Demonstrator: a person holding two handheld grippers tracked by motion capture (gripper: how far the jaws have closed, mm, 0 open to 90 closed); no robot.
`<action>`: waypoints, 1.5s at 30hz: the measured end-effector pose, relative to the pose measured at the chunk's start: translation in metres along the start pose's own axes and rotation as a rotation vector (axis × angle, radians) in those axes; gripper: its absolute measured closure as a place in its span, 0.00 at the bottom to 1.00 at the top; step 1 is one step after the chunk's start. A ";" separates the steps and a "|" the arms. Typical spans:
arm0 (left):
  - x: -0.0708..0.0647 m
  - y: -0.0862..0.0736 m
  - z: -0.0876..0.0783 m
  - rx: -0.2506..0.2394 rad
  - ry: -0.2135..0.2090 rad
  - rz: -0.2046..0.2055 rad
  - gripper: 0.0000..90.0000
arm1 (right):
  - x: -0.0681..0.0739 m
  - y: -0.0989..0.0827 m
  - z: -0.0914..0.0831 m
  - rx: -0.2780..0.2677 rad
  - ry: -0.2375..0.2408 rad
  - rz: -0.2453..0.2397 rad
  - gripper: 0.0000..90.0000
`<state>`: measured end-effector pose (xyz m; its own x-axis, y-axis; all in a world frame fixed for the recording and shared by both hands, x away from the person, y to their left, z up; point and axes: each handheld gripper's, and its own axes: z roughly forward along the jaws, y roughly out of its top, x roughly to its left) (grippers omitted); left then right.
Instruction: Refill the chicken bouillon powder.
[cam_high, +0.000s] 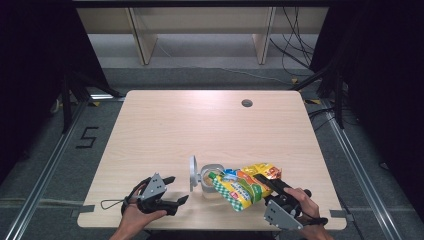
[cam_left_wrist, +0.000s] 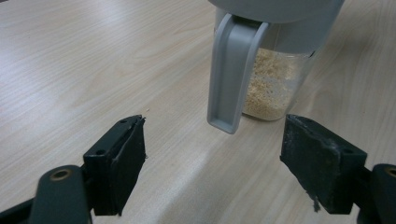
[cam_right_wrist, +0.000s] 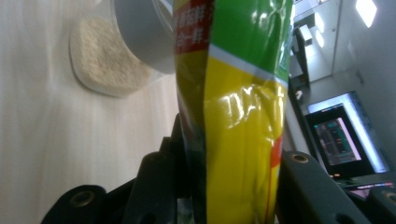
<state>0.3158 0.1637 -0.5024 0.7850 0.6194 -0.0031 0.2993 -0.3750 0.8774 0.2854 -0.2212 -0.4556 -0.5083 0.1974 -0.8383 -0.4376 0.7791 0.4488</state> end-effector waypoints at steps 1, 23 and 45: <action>0.000 0.000 0.000 0.000 -0.005 -0.006 0.24 | -0.002 0.000 0.000 -0.008 0.017 -0.005 0.77; -0.001 0.001 0.000 0.008 0.001 0.009 0.24 | -0.001 -0.033 0.017 -0.216 0.122 0.507 0.80; 0.001 0.001 -0.003 0.002 0.003 0.008 0.24 | -0.013 -0.091 0.050 -0.182 0.069 0.782 0.80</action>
<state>0.3151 0.1660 -0.4998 0.7858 0.6185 0.0056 0.2940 -0.3814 0.8764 0.3693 -0.2646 -0.5011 -0.7594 0.6040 -0.2419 -0.0470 0.3199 0.9463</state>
